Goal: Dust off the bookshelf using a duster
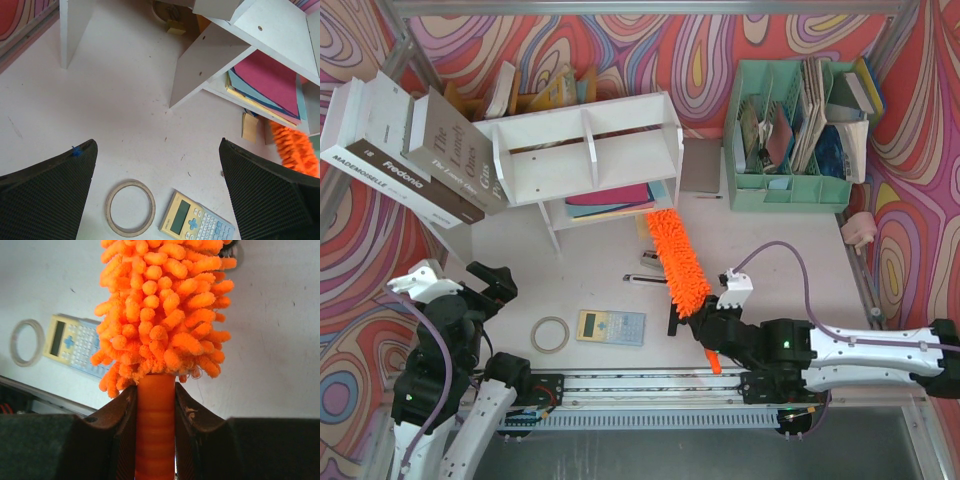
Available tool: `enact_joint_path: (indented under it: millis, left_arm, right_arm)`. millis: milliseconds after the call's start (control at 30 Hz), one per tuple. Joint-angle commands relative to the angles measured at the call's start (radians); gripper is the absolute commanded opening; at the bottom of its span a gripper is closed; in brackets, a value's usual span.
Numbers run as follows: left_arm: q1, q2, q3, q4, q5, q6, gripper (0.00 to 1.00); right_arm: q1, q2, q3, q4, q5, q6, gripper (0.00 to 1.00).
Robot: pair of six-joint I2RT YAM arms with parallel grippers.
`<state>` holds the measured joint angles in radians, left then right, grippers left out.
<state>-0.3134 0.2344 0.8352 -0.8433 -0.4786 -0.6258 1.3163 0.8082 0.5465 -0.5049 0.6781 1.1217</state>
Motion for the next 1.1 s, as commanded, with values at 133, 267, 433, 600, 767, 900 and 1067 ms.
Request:
enact_joint_path:
  millis: [133,267,433,600,767,900,1067]
  left_arm:
    - [0.007,-0.017,-0.013,0.006,-0.002,-0.008,0.98]
    - [0.007,-0.016,-0.013,0.006,-0.001,-0.008,0.99]
    - [0.007,-0.01,-0.013,0.007,0.002,-0.008,0.98]
    - [0.007,-0.011,-0.013,0.007,0.0,-0.008,0.98]
    - [0.007,-0.009,-0.013,0.007,-0.002,-0.006,0.98]
    - [0.008,-0.008,-0.011,0.007,-0.001,-0.005,0.98]
    - [0.008,-0.014,-0.014,0.008,-0.002,-0.008,0.99]
  right_arm:
    - [-0.003,-0.041,0.041,-0.022,0.118,-0.026,0.0]
    - [-0.003,0.0,-0.034,-0.006,0.081,0.047,0.0]
    - [-0.003,0.035,-0.031,0.003,0.079,0.049,0.0]
    - [-0.002,-0.006,0.064,-0.025,0.146,-0.067,0.0]
    - [-0.003,-0.045,0.103,-0.06,0.172,-0.113,0.0]
    - [-0.003,-0.019,0.022,-0.004,0.11,-0.069,0.0]
    - [-0.003,0.019,-0.047,0.048,0.062,-0.015,0.0]
